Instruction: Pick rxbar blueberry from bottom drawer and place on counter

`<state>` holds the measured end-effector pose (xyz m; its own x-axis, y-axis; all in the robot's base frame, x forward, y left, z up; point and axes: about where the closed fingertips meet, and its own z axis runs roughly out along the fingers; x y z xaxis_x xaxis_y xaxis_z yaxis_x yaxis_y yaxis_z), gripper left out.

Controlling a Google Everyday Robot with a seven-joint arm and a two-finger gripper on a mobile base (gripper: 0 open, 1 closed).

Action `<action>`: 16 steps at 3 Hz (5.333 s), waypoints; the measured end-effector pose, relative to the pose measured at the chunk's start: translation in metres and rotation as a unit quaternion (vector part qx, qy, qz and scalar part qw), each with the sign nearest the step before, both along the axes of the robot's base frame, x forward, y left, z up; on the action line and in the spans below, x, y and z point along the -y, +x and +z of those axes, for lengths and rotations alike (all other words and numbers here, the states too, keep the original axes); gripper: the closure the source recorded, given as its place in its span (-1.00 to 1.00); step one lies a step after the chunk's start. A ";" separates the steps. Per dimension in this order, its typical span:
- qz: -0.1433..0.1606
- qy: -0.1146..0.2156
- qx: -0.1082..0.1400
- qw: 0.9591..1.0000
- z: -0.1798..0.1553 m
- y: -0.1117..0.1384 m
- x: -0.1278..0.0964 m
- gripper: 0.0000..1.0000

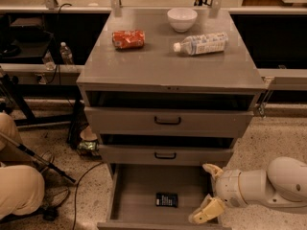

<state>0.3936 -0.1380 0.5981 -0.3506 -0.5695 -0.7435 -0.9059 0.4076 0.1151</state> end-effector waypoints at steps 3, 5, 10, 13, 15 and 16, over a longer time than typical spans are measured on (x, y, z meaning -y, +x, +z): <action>0.083 -0.004 0.033 0.996 -0.101 0.043 0.009 -1.00; 0.080 0.041 0.046 0.995 -0.182 0.064 -0.004 -1.00; 0.061 -0.035 0.033 0.997 -0.344 0.103 0.014 -1.00; 0.065 -0.042 0.040 0.996 -0.435 0.148 -0.031 -1.00; 0.107 -0.048 0.032 0.993 -0.473 0.143 -0.071 -1.00; 0.121 -0.056 0.022 0.991 -0.486 0.135 -0.079 -1.00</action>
Offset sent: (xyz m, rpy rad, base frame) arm 0.0358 -0.0132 -0.1017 -0.0214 -0.0013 0.2202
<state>0.5287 -0.0590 0.1121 -0.1625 -0.7130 -0.6821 -0.9819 0.1851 0.0404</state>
